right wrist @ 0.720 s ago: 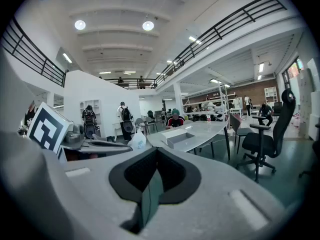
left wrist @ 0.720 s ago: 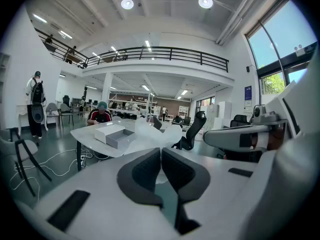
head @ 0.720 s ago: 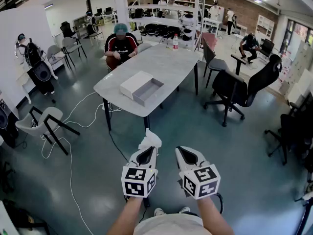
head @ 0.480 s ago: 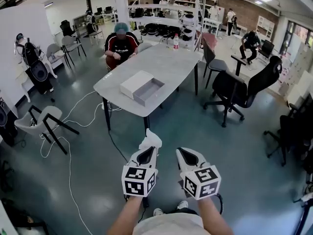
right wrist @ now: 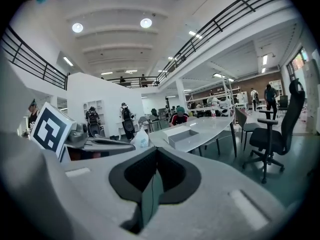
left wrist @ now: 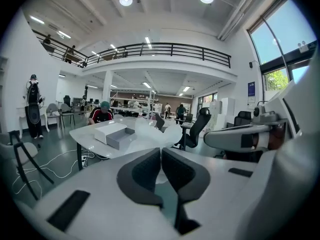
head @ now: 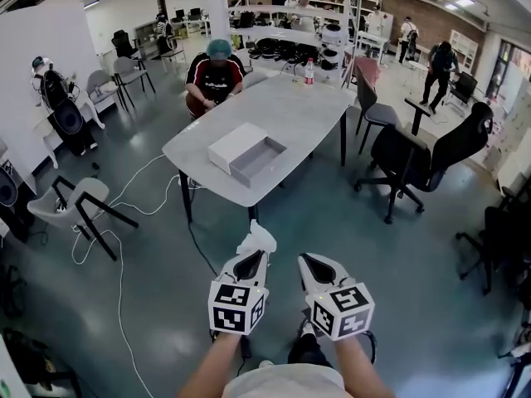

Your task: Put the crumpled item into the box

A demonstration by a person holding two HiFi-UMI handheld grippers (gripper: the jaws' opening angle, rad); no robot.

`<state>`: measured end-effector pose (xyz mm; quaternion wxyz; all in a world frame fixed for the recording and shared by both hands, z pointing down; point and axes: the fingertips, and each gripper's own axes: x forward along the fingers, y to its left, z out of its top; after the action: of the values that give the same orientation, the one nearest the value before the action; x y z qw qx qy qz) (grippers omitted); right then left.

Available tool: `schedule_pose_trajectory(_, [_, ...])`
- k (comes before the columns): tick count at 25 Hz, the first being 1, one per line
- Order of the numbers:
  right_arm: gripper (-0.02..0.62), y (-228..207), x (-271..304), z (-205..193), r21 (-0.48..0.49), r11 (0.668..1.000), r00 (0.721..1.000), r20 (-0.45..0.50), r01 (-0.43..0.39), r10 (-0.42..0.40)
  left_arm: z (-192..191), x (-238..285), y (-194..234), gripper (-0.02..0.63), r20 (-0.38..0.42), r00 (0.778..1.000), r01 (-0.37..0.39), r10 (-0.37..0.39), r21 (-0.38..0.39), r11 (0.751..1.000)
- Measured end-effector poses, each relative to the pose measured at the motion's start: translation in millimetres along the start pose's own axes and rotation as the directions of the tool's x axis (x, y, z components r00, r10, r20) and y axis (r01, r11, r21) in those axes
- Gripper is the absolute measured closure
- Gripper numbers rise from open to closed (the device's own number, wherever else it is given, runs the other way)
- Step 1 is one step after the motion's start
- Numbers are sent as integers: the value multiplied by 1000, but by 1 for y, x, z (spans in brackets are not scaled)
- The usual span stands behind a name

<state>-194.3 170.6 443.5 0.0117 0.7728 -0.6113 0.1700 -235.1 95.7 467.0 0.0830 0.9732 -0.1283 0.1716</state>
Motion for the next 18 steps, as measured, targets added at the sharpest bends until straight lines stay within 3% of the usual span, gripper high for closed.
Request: schedule_pose_trajectory(18, [591, -136, 93, 47, 11, 986, 986, -28, -167, 167, 54, 155, -3, 592, -5, 1000, -19, 18, -33, 999])
